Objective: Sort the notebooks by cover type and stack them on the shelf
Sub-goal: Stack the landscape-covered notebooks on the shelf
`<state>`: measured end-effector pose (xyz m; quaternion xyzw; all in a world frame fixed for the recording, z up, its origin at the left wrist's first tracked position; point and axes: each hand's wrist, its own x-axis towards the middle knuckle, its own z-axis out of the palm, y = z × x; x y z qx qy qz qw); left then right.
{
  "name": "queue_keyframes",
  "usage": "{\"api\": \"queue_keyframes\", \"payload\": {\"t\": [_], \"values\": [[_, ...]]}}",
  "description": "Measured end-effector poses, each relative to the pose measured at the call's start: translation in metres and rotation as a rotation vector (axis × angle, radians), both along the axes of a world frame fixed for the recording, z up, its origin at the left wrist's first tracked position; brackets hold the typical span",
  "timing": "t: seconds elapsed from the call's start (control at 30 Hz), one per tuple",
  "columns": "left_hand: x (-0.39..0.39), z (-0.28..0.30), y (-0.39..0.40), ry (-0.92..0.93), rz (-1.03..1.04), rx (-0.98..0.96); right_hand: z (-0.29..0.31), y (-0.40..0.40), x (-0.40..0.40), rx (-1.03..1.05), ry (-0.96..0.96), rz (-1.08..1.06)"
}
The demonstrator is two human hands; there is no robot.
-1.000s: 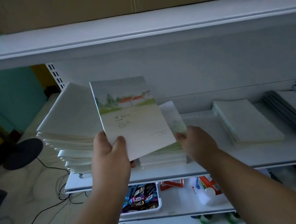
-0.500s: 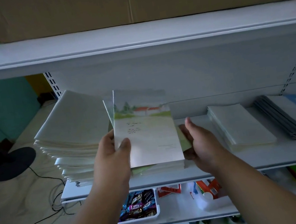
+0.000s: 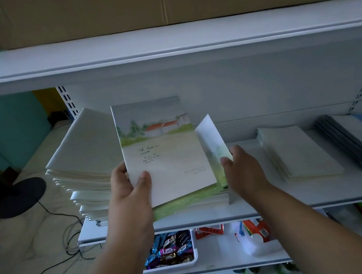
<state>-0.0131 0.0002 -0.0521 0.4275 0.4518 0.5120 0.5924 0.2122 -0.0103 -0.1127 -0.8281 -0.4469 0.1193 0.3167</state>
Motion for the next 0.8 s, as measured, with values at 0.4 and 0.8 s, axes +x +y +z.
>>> {"api": "queue_keyframes", "payload": {"t": [0.4, 0.8], "values": [[0.051, 0.004, -0.02, -0.017, -0.204, -0.032, 0.048, -0.063, 0.015, 0.33, 1.19, 0.082], [0.237, -0.015, -0.119, 0.478, -0.457, 0.161, 0.038, -0.164, 0.2, 0.441, 0.779, -0.286]]}}
